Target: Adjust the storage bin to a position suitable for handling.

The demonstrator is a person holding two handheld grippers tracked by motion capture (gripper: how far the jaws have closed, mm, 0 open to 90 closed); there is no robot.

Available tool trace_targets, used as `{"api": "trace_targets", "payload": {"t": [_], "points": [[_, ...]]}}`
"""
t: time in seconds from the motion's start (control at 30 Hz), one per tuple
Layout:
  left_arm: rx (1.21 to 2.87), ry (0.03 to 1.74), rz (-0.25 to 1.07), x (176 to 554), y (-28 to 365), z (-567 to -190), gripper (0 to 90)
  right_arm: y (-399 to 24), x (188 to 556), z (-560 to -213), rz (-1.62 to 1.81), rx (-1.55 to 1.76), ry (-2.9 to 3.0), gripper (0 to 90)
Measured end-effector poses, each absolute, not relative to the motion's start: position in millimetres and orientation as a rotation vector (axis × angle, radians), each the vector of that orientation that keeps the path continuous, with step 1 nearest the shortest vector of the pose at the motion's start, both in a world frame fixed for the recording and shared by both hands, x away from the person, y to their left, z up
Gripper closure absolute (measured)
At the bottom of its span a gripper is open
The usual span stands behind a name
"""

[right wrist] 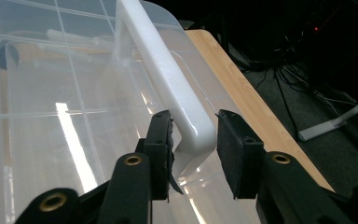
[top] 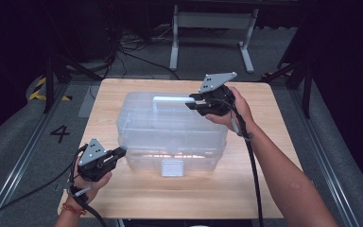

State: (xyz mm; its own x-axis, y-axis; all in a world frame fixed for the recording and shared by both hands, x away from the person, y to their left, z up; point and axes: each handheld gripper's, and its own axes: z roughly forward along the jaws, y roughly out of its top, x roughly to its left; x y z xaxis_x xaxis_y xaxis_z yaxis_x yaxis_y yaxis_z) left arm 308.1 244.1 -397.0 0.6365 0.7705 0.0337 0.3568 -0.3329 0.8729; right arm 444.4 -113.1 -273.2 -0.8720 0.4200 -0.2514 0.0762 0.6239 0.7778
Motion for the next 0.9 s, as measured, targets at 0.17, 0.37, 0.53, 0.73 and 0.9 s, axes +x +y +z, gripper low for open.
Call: {"api": "trace_targets", "payload": {"t": [0.17,0.37,0.53,0.73,0.9], "points": [[1.939,0.893,0.566,309.8,244.4,-398.8,89.8,-119.7,440.2,-270.6,1.145,0.419,2.408,57.7],[1.938,0.896,0.574,309.2,243.7,-397.8,89.9,-149.3,427.4,-264.4,1.197,0.449,2.341,51.2],[1.950,0.889,0.585,309.7,243.4,-395.6,89.9,-176.5,418.2,-266.6,1.187,0.490,2.287,47.3],[1.942,0.891,0.592,310.5,243.2,-392.9,89.9,-215.3,409.7,-276.9,1.200,0.573,2.234,44.7],[1.939,0.892,0.595,312.0,243.3,-390.4,89.9,-243.7,402.1,-292.6,1.242,0.643,2.181,44.1]]}}
